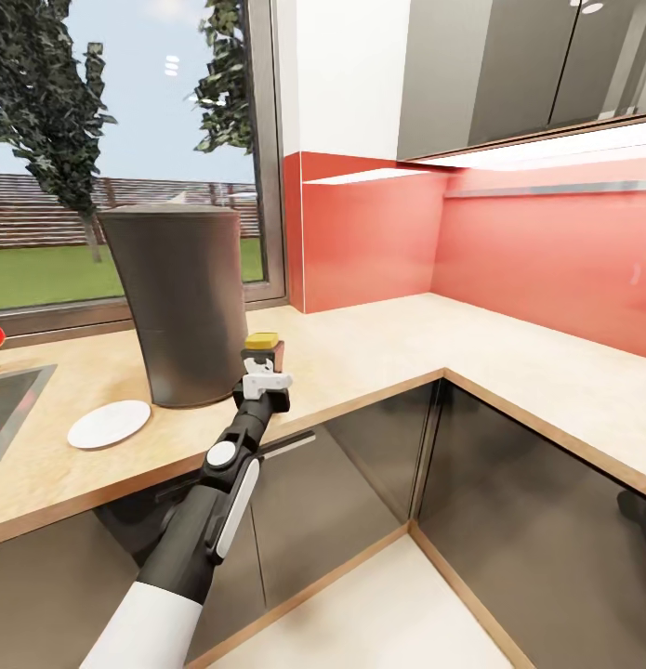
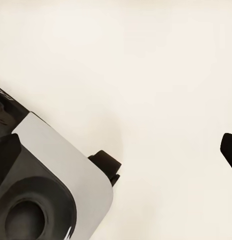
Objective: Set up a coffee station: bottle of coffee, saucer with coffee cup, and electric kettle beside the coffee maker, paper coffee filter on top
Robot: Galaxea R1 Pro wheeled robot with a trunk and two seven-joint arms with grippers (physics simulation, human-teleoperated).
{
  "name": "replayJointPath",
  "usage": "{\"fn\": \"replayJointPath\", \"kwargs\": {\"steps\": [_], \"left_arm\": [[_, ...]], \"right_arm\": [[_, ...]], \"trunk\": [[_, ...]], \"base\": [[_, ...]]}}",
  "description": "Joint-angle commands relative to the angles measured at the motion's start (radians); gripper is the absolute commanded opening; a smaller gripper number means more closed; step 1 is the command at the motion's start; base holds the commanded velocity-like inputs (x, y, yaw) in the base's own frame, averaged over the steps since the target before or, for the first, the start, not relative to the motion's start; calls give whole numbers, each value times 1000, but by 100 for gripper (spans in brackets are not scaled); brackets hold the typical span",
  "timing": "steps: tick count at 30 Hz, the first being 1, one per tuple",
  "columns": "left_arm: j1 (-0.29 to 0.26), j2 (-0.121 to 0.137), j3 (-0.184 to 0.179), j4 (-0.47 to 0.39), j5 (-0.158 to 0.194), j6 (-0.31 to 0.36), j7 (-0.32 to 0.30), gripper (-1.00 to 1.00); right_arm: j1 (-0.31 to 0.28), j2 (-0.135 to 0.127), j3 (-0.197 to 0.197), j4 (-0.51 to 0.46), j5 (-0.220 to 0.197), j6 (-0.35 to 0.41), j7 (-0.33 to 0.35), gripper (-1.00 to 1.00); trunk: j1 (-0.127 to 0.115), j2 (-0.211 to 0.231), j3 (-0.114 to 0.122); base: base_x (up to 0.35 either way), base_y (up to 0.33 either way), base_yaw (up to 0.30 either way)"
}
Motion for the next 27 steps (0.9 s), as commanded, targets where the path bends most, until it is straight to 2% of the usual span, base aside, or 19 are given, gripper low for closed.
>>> {"fn": "replayJointPath", "kwargs": {"steps": [1,16,17,27], "left_arm": [[0,0,0,18,-1,7,5,-100],[0,0,-5,16,-1,11,5,-100],[0,0,-5,16,-1,11,5,100],[0,0,-5,15,-1,12,5,100]], "right_arm": [[-1,-1,6,1,-10,-2,2,100],[-1,-1,5,1,-10,-2,2,100],[-1,-2,6,1,-10,-2,2,100],[-1,-1,6,1,-10,-2,2,100]], "trunk": [[0,0,-1],[0,0,-1],[0,0,-1],[0,0,-1]], "base": [[0,0,0],[0,0,0],[0,0,0],[0,0,0]]}}
